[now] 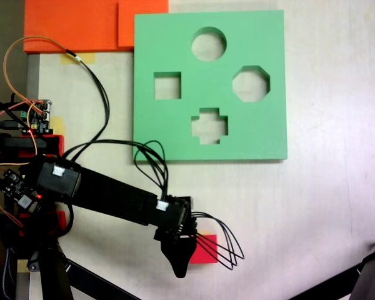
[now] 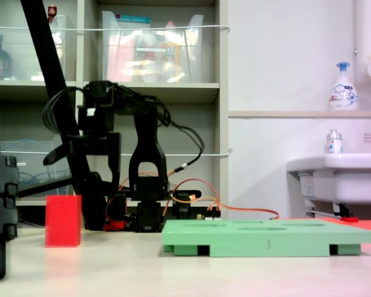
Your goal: Put the square block into the corresponding hole
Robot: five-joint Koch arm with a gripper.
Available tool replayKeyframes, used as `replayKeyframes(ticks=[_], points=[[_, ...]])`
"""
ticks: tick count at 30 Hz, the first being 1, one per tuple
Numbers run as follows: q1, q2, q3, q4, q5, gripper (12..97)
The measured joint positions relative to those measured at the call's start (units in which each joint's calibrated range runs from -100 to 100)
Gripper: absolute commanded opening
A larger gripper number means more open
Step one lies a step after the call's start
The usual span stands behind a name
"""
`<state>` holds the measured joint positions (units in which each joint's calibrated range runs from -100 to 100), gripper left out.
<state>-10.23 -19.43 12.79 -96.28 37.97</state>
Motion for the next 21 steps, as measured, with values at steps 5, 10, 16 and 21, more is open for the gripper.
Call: replayKeyframes(ticks=[5, 10, 16, 21], points=[[-0.34, 7.39, 4.61, 0.0, -0.05, 95.2], [-0.83, 16.96, 12.25, 0.0, -0.1, 95.2], [-0.93, 24.49, 13.42, 0.0, -0.68, 95.2], [-1.03, 28.32, 13.52, 0.2, -1.03, 95.2]])
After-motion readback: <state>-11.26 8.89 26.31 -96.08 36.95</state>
